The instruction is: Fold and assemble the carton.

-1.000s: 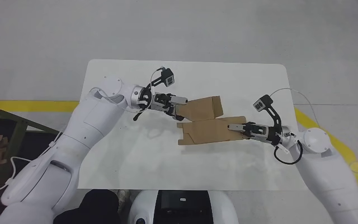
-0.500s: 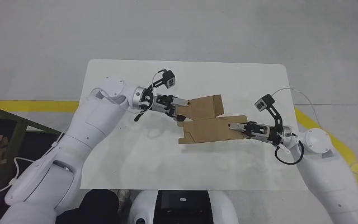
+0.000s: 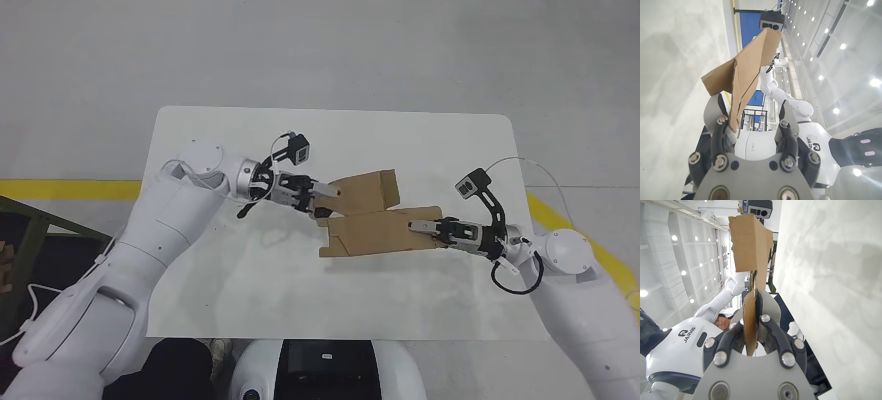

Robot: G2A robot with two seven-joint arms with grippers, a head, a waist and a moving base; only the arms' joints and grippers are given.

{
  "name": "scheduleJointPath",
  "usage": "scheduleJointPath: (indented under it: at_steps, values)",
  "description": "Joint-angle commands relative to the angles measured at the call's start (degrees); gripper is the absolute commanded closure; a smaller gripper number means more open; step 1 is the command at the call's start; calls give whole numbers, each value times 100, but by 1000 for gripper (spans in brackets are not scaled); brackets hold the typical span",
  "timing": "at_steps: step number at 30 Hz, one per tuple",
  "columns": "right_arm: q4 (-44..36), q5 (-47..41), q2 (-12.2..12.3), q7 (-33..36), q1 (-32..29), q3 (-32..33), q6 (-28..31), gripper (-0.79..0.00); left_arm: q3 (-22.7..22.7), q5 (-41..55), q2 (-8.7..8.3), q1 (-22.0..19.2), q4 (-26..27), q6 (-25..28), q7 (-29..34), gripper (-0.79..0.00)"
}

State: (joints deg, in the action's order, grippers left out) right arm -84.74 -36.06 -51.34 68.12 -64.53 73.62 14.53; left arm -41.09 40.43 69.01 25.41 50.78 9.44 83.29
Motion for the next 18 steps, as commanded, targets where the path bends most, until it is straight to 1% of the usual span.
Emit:
scheduleJointPath:
  at_steps: [1, 8, 14, 17, 18]
  values:
    - [-9, 19, -2, -10, -7, 13, 0, 0, -2, -15, 17, -4, -28, -25, 24, -400]
    - [-48, 68, -12, 1, -21, 34, -33, 0, -28, -51, 69, -20, -152, -81, 104, -354]
    - [-72, 86, -23, 23, -22, 47, -35, 0, -47, -121, 106, -28, -271, -131, 135, -369]
    - [-100, 101, -25, 29, -27, 68, -39, 0, -59, -139, 127, -23, -329, -144, 114, -336]
    - [-111, 102, -26, 29, -30, 76, -42, 0, -65, -143, 134, -22, -342, -140, 111, -302]
